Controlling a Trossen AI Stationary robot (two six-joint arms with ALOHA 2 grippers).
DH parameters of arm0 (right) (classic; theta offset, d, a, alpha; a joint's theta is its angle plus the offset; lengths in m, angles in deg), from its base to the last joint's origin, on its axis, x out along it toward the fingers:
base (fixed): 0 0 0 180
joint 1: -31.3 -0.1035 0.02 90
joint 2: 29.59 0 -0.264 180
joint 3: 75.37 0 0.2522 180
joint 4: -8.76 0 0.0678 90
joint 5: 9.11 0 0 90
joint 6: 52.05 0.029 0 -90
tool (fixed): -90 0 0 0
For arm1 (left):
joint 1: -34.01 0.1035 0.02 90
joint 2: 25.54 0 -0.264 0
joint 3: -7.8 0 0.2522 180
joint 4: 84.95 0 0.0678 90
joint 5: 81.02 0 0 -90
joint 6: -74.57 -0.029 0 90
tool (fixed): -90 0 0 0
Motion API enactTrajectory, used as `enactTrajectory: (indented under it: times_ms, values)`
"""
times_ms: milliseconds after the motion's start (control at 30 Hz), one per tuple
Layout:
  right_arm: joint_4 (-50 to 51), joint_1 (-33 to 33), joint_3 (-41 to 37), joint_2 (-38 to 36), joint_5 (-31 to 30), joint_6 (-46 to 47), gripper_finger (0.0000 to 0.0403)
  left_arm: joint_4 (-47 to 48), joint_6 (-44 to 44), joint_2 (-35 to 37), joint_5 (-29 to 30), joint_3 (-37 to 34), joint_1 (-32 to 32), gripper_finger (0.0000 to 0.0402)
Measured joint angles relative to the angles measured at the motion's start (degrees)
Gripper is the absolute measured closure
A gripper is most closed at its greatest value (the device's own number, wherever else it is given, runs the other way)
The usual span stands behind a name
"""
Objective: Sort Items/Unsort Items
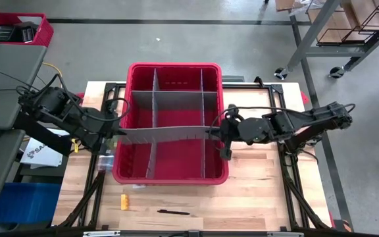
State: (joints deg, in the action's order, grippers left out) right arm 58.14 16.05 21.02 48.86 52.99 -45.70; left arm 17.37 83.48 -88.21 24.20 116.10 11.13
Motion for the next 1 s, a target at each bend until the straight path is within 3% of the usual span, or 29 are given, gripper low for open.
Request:
enactTrajectory:
  times_ms: [233, 1000]
  values:
    - [0.4, -0.1, 0.0, 0.2, 3.2, 4.7, 0.0403, 0.2, 0.0, -0.1, -0.3, 0.0, 0.0, 0.0401]
    - [5.7, -2.1, 0.1, 1.7, 4.4, 10.5, 0.0403, -0.3, 0.9, -0.4, -0.1, 0.0, -0.1, 0.0401]
